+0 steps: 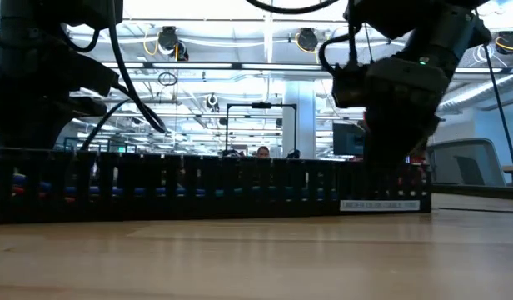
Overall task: Ziptie cables
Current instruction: Put the ziptied cables in the black cable duct
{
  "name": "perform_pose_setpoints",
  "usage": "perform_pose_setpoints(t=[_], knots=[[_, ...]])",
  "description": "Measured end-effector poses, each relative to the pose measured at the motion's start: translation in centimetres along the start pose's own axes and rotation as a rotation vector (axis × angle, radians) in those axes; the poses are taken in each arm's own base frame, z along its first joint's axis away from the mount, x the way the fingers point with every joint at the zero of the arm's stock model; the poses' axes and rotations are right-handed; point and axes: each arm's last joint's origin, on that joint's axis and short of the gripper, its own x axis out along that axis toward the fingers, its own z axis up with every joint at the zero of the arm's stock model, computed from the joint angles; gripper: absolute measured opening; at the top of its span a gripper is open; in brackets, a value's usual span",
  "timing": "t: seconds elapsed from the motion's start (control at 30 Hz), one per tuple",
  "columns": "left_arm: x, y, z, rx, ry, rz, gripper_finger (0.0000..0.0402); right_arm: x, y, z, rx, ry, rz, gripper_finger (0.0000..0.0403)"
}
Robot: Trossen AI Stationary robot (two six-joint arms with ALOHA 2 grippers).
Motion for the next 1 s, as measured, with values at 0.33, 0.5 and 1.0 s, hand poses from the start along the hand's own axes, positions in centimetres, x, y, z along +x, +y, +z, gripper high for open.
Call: perform_pose_setpoints(t=[0.33,0.5,1.0], knots=[[0.0,0.1,-0.3,0.001,0.031,0.019,0.0053,-0.1,0.8,1.0,0.026,-0.096,0.075,0.014],[0.0,0.1,-0.3,-0.002,0.032,0.02,0.0053,-0.2,0.8,1.6,0.044,-0.164,0.069,0.0175],[0.0,0.3,-0.6,-0.061,0.048,0.054,0.0054,-0.6,-0.5,4.8,0.071,-0.344,0.107,0.0192]])
